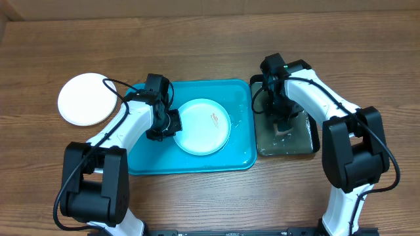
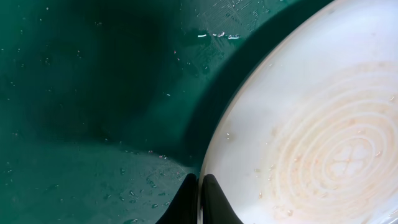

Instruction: Clean dirty plates on tray and stack at the side

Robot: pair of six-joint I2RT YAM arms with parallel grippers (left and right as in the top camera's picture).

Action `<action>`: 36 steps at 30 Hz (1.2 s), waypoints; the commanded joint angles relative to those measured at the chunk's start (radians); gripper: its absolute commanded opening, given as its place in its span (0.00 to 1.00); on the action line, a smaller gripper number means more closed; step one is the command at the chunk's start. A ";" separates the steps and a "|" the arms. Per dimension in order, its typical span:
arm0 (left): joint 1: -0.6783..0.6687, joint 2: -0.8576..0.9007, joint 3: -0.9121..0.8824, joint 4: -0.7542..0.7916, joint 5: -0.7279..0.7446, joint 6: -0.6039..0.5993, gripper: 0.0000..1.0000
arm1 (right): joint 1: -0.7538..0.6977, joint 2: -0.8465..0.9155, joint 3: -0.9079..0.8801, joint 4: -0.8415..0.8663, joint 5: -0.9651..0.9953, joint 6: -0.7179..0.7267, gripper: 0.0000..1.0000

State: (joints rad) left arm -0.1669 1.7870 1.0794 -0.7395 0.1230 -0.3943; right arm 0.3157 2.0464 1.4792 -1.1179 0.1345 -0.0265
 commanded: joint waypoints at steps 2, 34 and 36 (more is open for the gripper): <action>-0.003 -0.008 -0.011 -0.005 -0.003 -0.011 0.04 | -0.003 -0.036 -0.003 0.002 -0.005 0.004 0.24; -0.003 -0.008 -0.011 -0.004 -0.003 -0.011 0.04 | -0.003 -0.037 0.005 -0.006 -0.031 0.030 0.04; -0.003 -0.008 -0.011 -0.004 -0.003 -0.011 0.04 | -0.003 -0.038 0.048 -0.043 -0.031 0.030 0.04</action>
State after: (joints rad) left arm -0.1669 1.7870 1.0794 -0.7395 0.1230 -0.3943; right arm 0.3149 2.0464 1.4601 -1.1297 0.1112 0.0002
